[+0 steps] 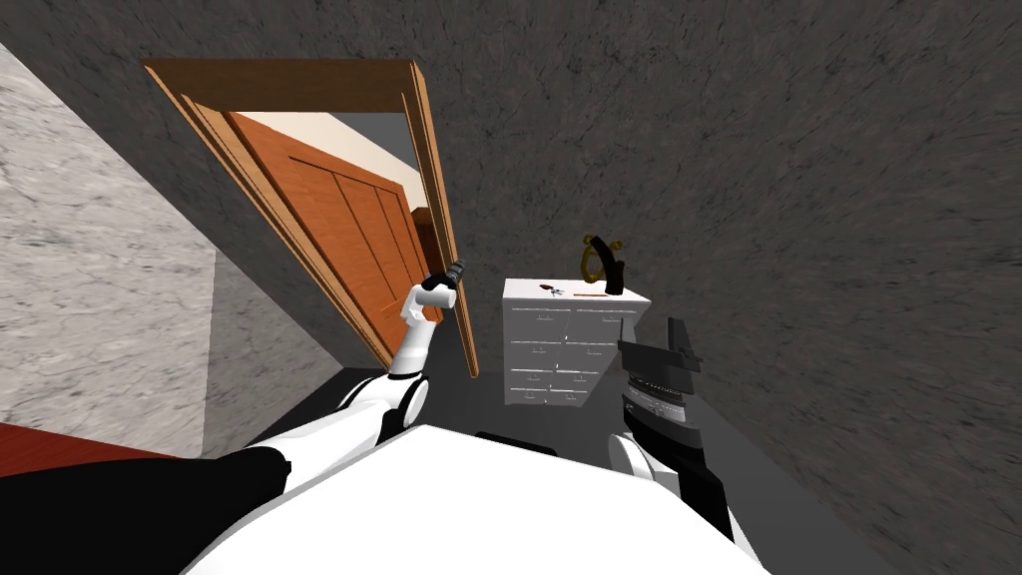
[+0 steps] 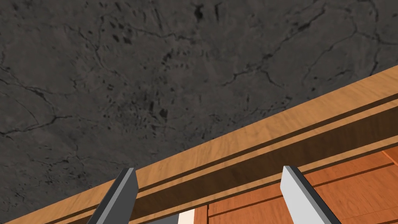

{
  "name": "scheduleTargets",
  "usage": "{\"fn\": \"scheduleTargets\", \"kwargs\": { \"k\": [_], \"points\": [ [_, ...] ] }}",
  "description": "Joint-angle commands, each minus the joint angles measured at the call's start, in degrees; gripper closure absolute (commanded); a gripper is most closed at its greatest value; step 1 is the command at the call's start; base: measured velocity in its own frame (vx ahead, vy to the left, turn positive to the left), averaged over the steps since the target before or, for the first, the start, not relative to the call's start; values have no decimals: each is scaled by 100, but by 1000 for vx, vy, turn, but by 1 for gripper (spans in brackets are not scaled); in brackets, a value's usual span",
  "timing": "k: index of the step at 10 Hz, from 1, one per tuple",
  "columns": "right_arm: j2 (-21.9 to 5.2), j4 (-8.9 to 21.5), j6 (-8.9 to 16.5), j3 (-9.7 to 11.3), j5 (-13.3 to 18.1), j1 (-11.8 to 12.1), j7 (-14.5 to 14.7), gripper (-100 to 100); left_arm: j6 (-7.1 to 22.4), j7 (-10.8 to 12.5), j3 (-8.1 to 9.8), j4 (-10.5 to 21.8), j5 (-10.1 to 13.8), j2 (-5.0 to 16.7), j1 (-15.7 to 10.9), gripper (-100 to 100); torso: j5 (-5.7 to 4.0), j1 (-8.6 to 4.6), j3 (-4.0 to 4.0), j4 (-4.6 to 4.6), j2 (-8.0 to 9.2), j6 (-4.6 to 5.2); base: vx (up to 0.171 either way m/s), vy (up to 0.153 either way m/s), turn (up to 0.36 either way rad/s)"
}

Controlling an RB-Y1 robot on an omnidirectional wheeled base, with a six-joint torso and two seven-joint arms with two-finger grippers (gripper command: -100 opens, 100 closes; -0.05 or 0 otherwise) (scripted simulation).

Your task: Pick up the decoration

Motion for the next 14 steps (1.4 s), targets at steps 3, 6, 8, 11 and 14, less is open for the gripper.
{"fn": "scheduleTargets", "kwargs": {
  "k": [3, 6, 8, 11, 14],
  "points": [
    [0, 0, 0, 0, 0, 0, 0, 0, 580, -55, 68, 418, 3, 61, -542, -100, 0, -3, -1, -1, -2, 0, -5, -24, 0],
    [0, 0, 0, 0, 0, 0, 0, 0, 1067, -95, 121, 773, 18, 119, -954, -100, -1, -8, -2, -1, -3, 0, -3, -35, 1],
    [0, 0, 0, 0, 0, 0, 0, 0, 1387, -128, 167, 1043, 38, 177, -1212, -100, 0, 0, -1, -1, -2, -1, 1, -33, -4],
    [0, 0, 0, 0, 0, 0, 0, 0, 1856, -155, 204, 1407, 62, 235, -1618, -100, 0, -2, -3, -2, -4, -1, 4, -42, -2],
    [0, 0, 0, 0, 0, 0, 0, 0, 2320, -175, 233, 1772, 92, 292, -2000, -100, -1, -7, -3, -2, -4, -1, 7, -53, -1]
  ]
}}
